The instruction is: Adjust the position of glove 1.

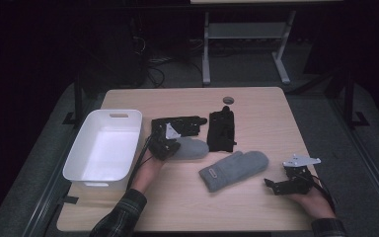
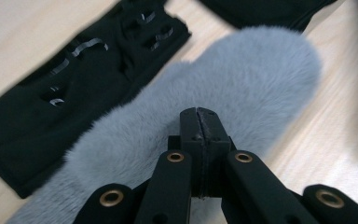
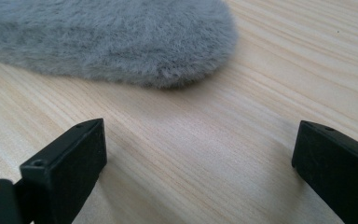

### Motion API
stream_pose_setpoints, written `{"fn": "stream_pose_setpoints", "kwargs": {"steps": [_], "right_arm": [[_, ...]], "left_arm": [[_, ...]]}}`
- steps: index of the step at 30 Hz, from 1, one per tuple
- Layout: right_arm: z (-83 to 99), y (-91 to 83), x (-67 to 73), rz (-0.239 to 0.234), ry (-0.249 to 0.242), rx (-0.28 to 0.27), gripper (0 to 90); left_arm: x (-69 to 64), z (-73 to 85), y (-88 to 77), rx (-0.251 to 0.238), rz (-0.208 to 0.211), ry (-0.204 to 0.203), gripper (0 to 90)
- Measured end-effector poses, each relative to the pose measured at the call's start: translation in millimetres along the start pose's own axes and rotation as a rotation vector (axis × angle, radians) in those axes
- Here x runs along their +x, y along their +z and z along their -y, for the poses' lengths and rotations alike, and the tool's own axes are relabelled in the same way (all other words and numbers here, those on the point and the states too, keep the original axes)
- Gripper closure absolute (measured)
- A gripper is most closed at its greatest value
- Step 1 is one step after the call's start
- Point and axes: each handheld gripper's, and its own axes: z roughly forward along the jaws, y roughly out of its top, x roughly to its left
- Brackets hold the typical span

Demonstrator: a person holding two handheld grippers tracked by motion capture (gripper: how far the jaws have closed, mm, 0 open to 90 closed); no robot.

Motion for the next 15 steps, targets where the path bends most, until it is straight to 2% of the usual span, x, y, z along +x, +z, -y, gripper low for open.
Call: {"fn": "stream_pose_setpoints", "kwargs": {"steps": [2,5,8,14,15], "right_arm": [[0.0,0.0,0.0,0.0,0.0,0.0,2.7],[0.0,0.0,-0.1,0.0,0.0,0.0,2.7],[0.0,-0.1,-0.1,0.0,-0.001,0.0,2.7],[0.0,-0.1,-0.1,0.0,-0.001,0.0,2.7],[0.0,-0.1,-0.2,0.0,-0.002,0.0,2.7]], "left_arm": [[-0.4,1.9,6.4,0.029,0.01,-0.001,89.4],[-3.7,1.5,9.2,0.035,0.017,0.004,89.4],[-7.3,-0.7,11.3,0.024,0.039,-0.027,89.5],[-15.4,-6.2,12.9,0.021,0.072,-0.038,89.5],[-18.1,-7.5,14.0,0.01,0.082,-0.052,89.5]]}}
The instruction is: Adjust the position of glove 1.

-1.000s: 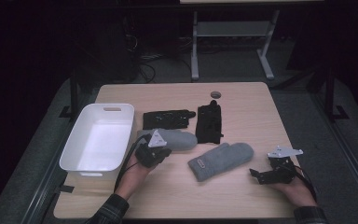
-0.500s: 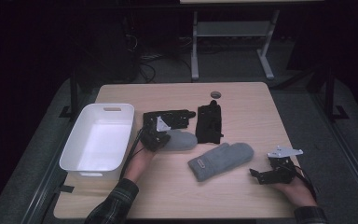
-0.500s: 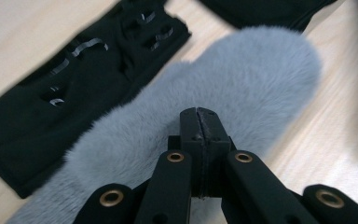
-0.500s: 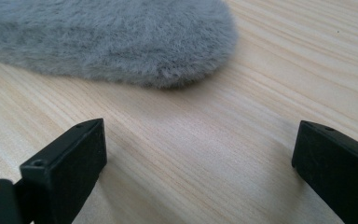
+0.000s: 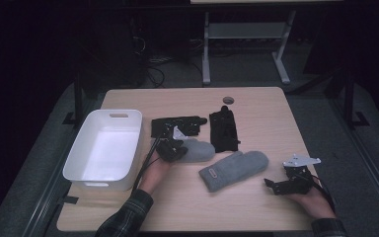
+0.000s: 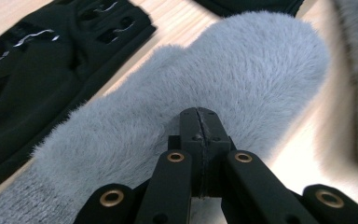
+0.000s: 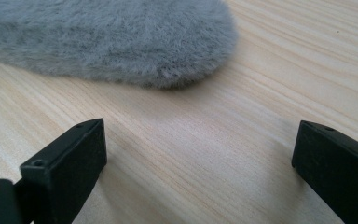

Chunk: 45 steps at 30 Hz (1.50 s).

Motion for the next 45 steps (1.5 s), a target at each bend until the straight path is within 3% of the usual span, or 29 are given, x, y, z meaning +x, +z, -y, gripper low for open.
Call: {"fn": "stream_pose_setpoints", "kwargs": {"steps": [3,12,16,20,26,30,33,38,45], "right_arm": [[0.0,0.0,0.0,0.0,-0.001,0.0,2.7],[0.0,0.0,0.0,0.0,0.001,0.0,2.7],[0.0,0.0,0.0,0.0,0.001,0.0,2.7],[0.0,0.0,-0.1,0.0,-0.001,0.0,2.7],[0.0,0.0,0.0,0.0,-0.001,0.0,2.7],[-0.1,0.2,0.2,0.0,0.003,-0.001,2.7],[-0.2,0.2,0.2,0.0,0.002,-0.001,2.7],[-0.1,0.2,0.2,0.0,0.003,-0.001,2.7],[-0.1,0.2,0.2,0.0,0.002,-0.001,2.7]], "left_arm": [[-3.1,-2.5,1.8,0.004,0.011,0.015,89.5],[-10.7,-13.8,14.5,-0.025,0.03,-0.017,89.5],[-11.1,-17.0,12.1,-0.026,0.032,-0.002,89.4],[-1.0,-19.3,-3.1,-0.059,0.002,-0.023,89.4],[33.8,-17.2,-13.6,-0.066,-0.07,-0.082,89.4],[46.8,-18.2,-7.8,-0.035,-0.113,-0.105,89.4],[51.2,-17.9,1.2,0.018,-0.178,-0.099,89.4],[52.3,-11.6,7.5,0.077,-0.182,-0.121,89.4],[34.4,0.3,-6.3,0.097,-0.174,-0.098,89.4]]}}
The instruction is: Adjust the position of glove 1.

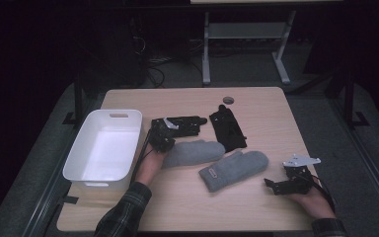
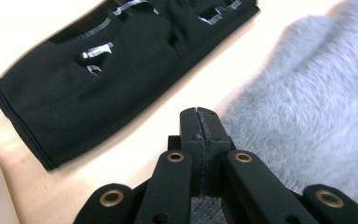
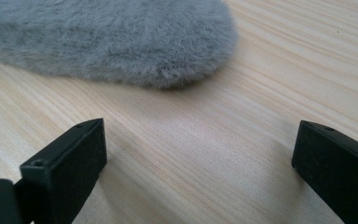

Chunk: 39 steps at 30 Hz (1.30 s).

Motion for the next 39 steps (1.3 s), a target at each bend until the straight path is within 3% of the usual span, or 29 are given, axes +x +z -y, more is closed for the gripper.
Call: {"fn": "stream_pose_setpoints", "kwargs": {"steps": [5,10,15,18,20,22,24,26,27,29,34,39], "right_arm": [[-0.1,0.0,0.3,0.002,0.001,0.001,2.7],[-0.1,0.0,0.4,0.002,0.002,0.001,2.7],[-0.1,0.0,0.5,0.002,0.003,0.002,2.7],[-0.1,0.0,0.5,0.002,0.003,0.002,2.7],[-0.1,0.0,0.5,0.002,0.003,0.002,2.7],[-0.1,0.0,0.5,0.002,0.003,0.002,2.7],[-0.2,0.0,0.5,0.002,0.002,0.002,2.7],[-0.2,0.0,0.5,0.002,0.002,0.002,2.7],[-0.2,0.0,0.5,0.002,0.002,0.002,2.7],[-0.2,0.1,0.5,0.002,0.002,0.002,2.7],[-0.2,0.1,0.5,0.002,0.002,0.002,2.7],[-0.3,0.2,0.5,0.001,0.002,0.001,2.7]], "left_arm": [[-7.1,13.7,-10.5,-0.008,0.031,-0.002,89.4],[-17.7,25.7,-21.4,-0.015,0.091,-0.014,89.4],[-22.1,30.1,-29.5,-0.036,0.119,-0.009,88.5],[-21.3,24.7,-35.1,-0.084,0.154,-0.013,82.0],[-25.0,18.9,-38.6,-0.12,0.19,-0.004,71.0],[-27.1,14.3,-39.0,-0.135,0.225,0.019,61.0],[-31.2,9.3,-35.9,-0.138,0.257,0.044,58.2],[-34.3,6.2,-31.9,-0.139,0.293,0.055,45.6],[-36.6,4.6,-29.4,-0.138,0.303,0.064,45.6],[-42.6,1.5,-22.4,-0.141,0.323,0.106,34.5],[-46.9,-0.2,-13.8,-0.13,0.345,0.125,27.6],[-51.5,0.9,-2.5,-0.08,0.349,0.144,27.6]]}}
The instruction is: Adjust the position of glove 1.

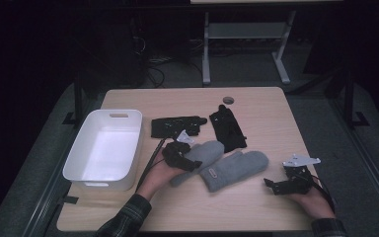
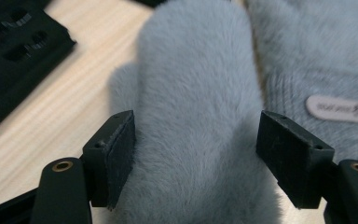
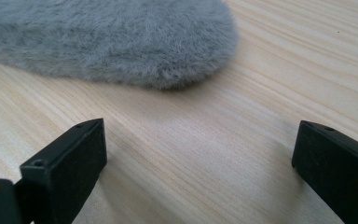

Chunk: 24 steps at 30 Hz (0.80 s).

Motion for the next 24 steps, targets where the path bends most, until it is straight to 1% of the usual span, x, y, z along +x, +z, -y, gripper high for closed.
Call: {"fn": "stream_pose_setpoints", "kwargs": {"steps": [1,3,4,5,6,7,8,9,10,11,12,14,15,16,17,18,21,23,24], "right_arm": [[0.0,0.0,0.0,0.0,0.0,0.0,2.7],[-0.1,0.1,0.1,0.0,0.0,0.001,2.7],[-0.1,0.1,0.0,0.0,-0.001,0.001,2.7],[-0.1,0.1,0.0,0.0,-0.001,0.001,2.7],[-0.2,0.1,0.0,0.0,-0.001,0.001,2.7],[-0.2,0.2,0.0,-0.001,-0.001,0.001,2.7],[-0.3,0.2,0.0,-0.001,-0.001,0.001,2.7],[-0.3,0.3,0.1,-0.001,-0.001,0.001,2.7],[-0.3,0.3,0.1,-0.001,0.0,0.002,2.7],[-0.3,0.3,0.1,-0.001,-0.001,0.001,2.7],[-0.3,0.3,0.1,-0.001,-0.001,0.001,2.7],[-0.3,0.3,0.1,-0.001,-0.001,0.001,2.7],[-0.3,0.3,0.1,-0.001,0.0,0.001,2.7],[-0.3,0.3,0.1,-0.001,0.0,0.001,2.7],[-0.3,0.3,0.1,-0.001,0.0,0.001,2.7],[-0.3,0.3,0.1,-0.001,0.0,0.001,2.7],[-0.3,0.3,0.1,-0.001,0.0,0.002,2.7],[-0.3,0.3,0.1,-0.001,0.0,0.002,2.7],[-0.3,0.3,0.1,-0.001,0.0,0.002,2.7]], "left_arm": [[-0.6,0.9,1.8,0.011,-0.01,0.011,28.1],[-1.4,2.4,3.7,0.012,-0.02,0.017,33.0],[-1.6,3.2,4.0,0.01,-0.026,0.015,38.2],[-1.3,3.7,3.8,0.014,-0.025,0.016,38.2],[-1.4,5.3,4.7,0.006,-0.026,0.008,40.9],[-1.2,5.9,4.8,0.003,-0.027,0.005,46.0],[-0.5,6.2,4.3,0.004,-0.027,0.007,49.0],[-0.3,6.8,4.0,-0.002,-0.027,-0.005,58.2],[1.2,7.3,2.8,-0.014,-0.014,-0.021,62.7],[1.2,7.3,2.8,-0.014,-0.014,-0.021,67.9],[2.2,7.5,1.5,-0.018,-0.01,-0.025,67.9],[4.8,8.2,-0.5,-0.028,0.008,-0.044,77.5],[5.1,8.5,-0.8,-0.033,0.013,-0.061,79.3],[6.8,8.7,-1.8,-0.03,0.022,-0.067,81.1],[7.8,8.8,-2.4,-0.035,0.03,-0.074,81.1],[8.0,8.6,-3.1,-0.051,0.039,-0.091,81.6],[9.9,7.7,-8.4,-0.059,0.051,-0.086,82.3],[9.7,5.1,-14.1,-0.072,0.053,-0.084,82.3],[9.7,5.1,-14.1,-0.072,0.053,-0.084,82.3]]}}
